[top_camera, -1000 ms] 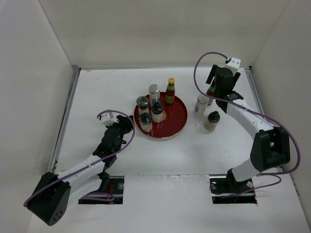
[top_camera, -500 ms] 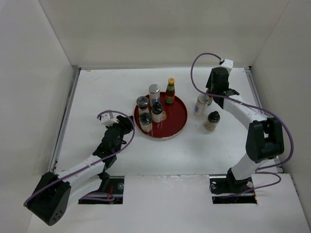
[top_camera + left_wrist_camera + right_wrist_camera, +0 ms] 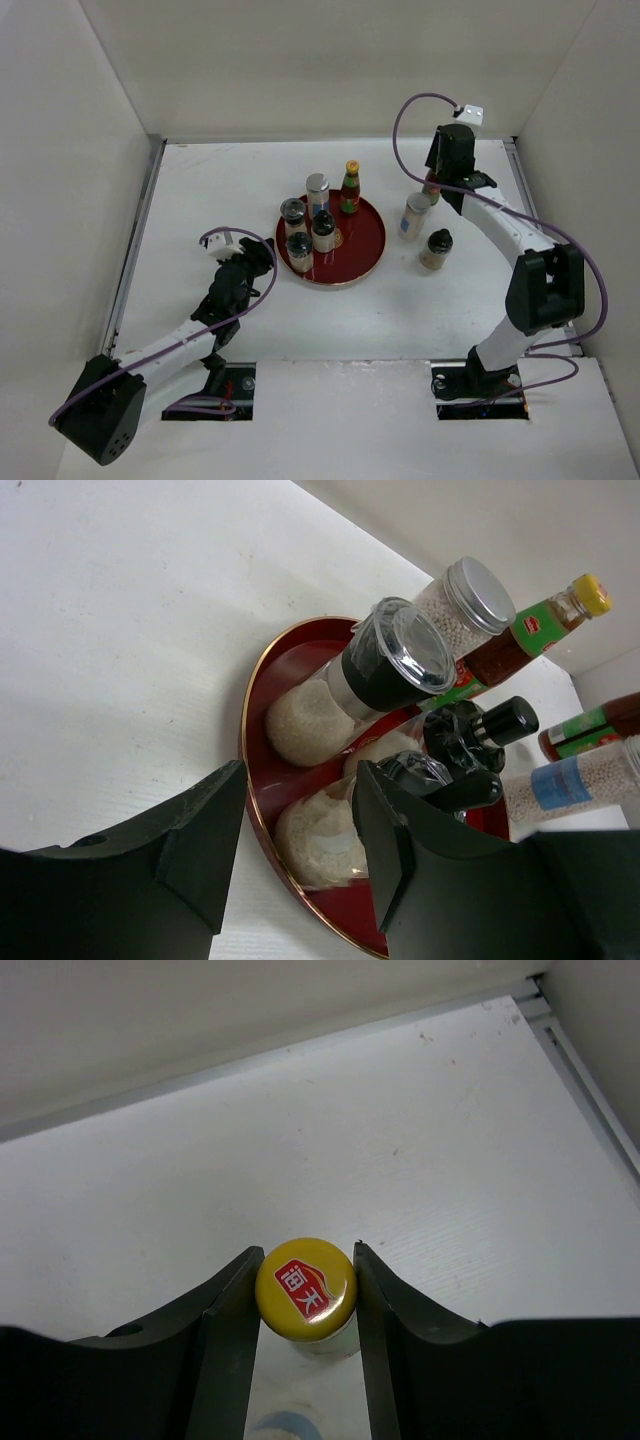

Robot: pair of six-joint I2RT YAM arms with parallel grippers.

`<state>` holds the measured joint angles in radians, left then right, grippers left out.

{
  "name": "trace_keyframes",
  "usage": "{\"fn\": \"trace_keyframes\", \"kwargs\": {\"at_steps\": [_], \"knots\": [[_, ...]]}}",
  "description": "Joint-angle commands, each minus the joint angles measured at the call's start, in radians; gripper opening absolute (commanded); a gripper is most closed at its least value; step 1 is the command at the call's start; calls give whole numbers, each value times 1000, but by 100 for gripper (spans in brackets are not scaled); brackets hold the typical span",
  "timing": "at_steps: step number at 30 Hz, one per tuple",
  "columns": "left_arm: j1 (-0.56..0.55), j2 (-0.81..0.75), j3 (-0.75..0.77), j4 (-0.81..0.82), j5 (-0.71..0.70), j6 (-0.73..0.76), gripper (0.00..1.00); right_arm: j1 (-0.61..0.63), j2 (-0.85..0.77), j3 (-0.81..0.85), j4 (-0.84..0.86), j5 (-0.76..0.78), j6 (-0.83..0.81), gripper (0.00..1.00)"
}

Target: Organize the condiment bottles

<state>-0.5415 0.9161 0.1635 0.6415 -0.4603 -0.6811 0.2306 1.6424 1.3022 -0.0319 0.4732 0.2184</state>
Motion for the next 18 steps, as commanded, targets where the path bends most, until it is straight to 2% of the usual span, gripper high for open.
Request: {"fn": "trace_keyframes", "kwargs": {"at_steps": [1,18], "knots": [[8,-10,-10,55,-5,-9,46,20,-82,124,145,21,-22,28],[9,-23,-12,57,6,-12,46,302,-135,-15,205,-35,36,28]]}}
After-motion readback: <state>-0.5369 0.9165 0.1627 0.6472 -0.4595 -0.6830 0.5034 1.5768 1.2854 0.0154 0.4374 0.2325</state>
